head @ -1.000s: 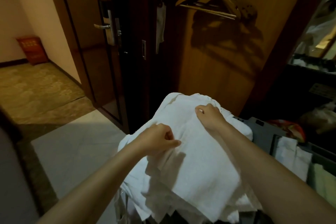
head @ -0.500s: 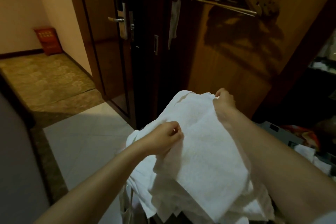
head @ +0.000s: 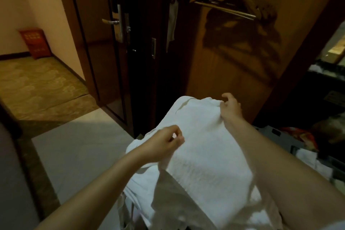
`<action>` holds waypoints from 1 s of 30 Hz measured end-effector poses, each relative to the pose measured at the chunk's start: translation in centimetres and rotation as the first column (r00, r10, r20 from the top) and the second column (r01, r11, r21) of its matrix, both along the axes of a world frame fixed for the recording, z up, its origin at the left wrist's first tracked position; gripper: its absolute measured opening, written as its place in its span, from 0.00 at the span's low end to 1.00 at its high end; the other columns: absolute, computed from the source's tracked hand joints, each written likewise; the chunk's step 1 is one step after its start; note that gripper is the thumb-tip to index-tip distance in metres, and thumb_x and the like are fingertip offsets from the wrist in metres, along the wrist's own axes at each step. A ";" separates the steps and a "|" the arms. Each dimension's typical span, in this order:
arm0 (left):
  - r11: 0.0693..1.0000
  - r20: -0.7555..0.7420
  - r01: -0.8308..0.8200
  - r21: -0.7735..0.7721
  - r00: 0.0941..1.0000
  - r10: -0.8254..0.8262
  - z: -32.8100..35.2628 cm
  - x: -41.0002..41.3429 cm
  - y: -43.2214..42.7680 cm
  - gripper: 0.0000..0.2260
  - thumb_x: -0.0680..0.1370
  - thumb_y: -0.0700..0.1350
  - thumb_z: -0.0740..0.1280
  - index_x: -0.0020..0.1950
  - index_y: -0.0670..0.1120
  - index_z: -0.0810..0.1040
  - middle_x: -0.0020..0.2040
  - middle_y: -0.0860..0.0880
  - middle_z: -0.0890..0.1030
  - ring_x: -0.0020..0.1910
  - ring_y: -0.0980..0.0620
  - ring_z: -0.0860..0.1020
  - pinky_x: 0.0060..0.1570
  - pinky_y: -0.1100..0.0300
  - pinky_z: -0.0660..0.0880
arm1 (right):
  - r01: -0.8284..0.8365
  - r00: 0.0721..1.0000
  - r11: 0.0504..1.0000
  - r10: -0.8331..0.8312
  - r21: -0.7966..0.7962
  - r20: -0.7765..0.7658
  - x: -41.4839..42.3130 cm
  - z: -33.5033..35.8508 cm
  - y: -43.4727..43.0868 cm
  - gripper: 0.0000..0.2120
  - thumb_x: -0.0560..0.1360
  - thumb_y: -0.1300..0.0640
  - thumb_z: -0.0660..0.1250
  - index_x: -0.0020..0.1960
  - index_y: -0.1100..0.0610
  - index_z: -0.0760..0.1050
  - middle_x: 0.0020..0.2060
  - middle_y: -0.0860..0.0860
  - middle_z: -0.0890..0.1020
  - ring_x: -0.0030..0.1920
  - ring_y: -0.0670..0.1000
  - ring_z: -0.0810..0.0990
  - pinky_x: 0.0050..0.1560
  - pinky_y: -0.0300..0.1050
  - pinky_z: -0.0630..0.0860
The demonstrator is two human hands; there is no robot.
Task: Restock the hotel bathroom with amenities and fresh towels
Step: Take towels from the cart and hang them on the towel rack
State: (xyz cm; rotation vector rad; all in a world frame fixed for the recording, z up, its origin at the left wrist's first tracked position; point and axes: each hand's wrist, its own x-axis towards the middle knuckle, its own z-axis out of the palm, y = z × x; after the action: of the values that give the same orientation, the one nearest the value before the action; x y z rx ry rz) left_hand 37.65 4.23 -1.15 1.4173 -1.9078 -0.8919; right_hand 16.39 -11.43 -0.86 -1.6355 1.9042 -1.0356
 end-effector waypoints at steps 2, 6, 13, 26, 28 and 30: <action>1.000 -0.024 -0.020 -0.021 1.000 0.019 0.5 1.1 -0.7 0.07 0.79 0.47 0.61 0.41 0.52 0.71 0.29 0.53 0.70 0.25 0.59 0.66 0.29 0.62 0.63 | -0.019 0.998 0.996 0.024 -0.093 0.060 0.6 1.3 -0.2 0.14 0.79 0.60 0.56 0.63 0.55 0.71 0.60 0.55 0.75 0.61 0.57 0.73 0.62 0.53 0.72; 0.992 -0.037 -0.106 -0.071 0.994 0.103 0.9 4.3 -1.6 0.07 0.79 0.45 0.62 0.40 0.48 0.71 0.34 0.47 0.73 0.32 0.52 0.69 0.33 0.58 0.65 | -0.130 0.991 0.975 0.133 -0.181 0.005 4.4 3.4 -1.5 0.13 0.80 0.62 0.54 0.58 0.59 0.75 0.57 0.55 0.78 0.61 0.54 0.72 0.58 0.45 0.69; 0.983 0.198 -0.180 0.045 0.966 0.168 -4.5 7.1 -1.1 0.07 0.80 0.45 0.60 0.41 0.48 0.69 0.32 0.47 0.74 0.30 0.51 0.70 0.32 0.59 0.66 | -0.368 0.889 0.898 0.416 0.241 -0.193 8.2 -1.3 -1.8 0.18 0.81 0.53 0.54 0.69 0.57 0.67 0.67 0.57 0.72 0.65 0.58 0.71 0.62 0.47 0.67; 0.608 0.177 -0.722 0.331 0.680 0.711 -9.1 7.7 -0.8 0.30 0.75 0.52 0.67 0.71 0.40 0.61 0.69 0.40 0.65 0.66 0.39 0.67 0.60 0.48 0.69 | -0.375 0.837 0.917 0.399 0.138 -0.375 7.2 -1.6 5.4 0.21 0.82 0.49 0.47 0.70 0.55 0.66 0.69 0.53 0.71 0.68 0.56 0.67 0.68 0.49 0.60; 0.542 0.048 -0.668 0.510 0.651 0.757 -9.2 7.6 -1.0 0.25 0.77 0.50 0.66 0.67 0.35 0.67 0.62 0.38 0.72 0.56 0.40 0.74 0.43 0.55 0.73 | -0.373 0.834 0.921 0.387 0.115 -0.393 7.2 -1.7 5.7 0.21 0.82 0.49 0.47 0.69 0.55 0.67 0.68 0.53 0.71 0.68 0.55 0.68 0.68 0.48 0.60; 0.527 -0.042 -0.637 0.563 0.615 0.787 -9.2 7.8 -1.0 0.19 0.77 0.47 0.65 0.59 0.32 0.74 0.50 0.37 0.77 0.43 0.43 0.75 0.30 0.59 0.68 | -0.363 0.839 0.924 0.379 0.116 -0.390 7.2 -1.8 5.7 0.21 0.82 0.49 0.47 0.69 0.55 0.67 0.68 0.52 0.72 0.68 0.55 0.68 0.68 0.48 0.60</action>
State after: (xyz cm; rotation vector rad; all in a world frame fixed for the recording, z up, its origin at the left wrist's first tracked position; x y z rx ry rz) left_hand 45.45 3.23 -10.39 2.0134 -0.6901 -1.1025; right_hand 23.59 -5.77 -2.67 -2.2210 1.7124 -0.5242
